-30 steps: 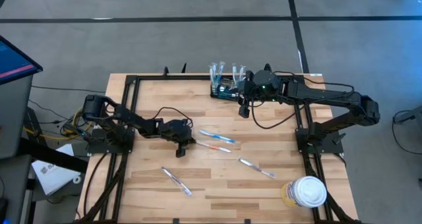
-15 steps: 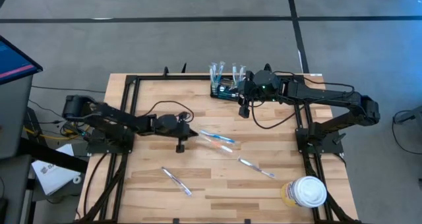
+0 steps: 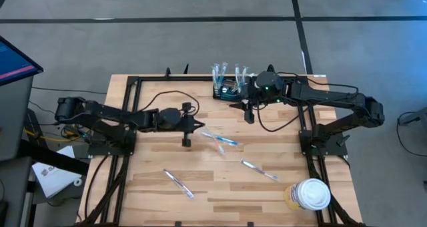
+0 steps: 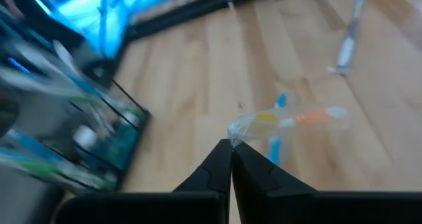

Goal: Pick & Place toothbrushing station
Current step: Put the orange toothbrush into the mesh organizer

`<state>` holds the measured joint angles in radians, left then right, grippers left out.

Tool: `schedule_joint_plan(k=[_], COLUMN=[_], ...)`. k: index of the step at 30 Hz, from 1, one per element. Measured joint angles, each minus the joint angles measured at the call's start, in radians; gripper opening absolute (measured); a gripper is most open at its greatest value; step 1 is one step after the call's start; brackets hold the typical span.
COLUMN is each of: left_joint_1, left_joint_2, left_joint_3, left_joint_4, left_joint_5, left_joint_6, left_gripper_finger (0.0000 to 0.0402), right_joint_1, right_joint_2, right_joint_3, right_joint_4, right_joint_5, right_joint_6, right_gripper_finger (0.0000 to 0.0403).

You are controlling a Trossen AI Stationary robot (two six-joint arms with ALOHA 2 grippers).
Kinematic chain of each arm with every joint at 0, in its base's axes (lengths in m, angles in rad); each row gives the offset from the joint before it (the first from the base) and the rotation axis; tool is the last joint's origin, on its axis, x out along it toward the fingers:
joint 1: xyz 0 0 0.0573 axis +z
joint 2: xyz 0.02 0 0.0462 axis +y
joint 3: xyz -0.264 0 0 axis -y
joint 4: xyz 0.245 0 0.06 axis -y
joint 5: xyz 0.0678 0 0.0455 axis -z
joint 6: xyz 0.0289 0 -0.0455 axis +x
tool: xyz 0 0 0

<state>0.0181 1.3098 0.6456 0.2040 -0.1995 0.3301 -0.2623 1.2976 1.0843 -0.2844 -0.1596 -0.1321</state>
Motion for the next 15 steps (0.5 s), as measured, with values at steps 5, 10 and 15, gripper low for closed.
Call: schedule_joint_plan(k=[5,10,15], left_joint_1=[0.000,0.000,0.000], left_joint_2=[0.000,0.000,0.000], left_joint_3=[0.107,0.196,0.246], left_joint_4=[-0.040,-0.091,-0.097], left_joint_5=[-0.064,-0.131,-0.142], left_joint_6=[0.133,0.250,0.332], left_gripper_finger=[0.0000,0.0000,0.0000], right_joint_1=[0.000,0.001,0.001], right_joint_2=[0.000,0.000,0.000], right_joint_3=[0.000,0.000,0.000], right_joint_4=[-0.019,-0.027,-0.011], right_joint_5=[-0.009,-0.054,-0.056], right_joint_6=[0.025,0.031,0.030], right_gripper_finger=[0.0111,0.0111,0.0111])
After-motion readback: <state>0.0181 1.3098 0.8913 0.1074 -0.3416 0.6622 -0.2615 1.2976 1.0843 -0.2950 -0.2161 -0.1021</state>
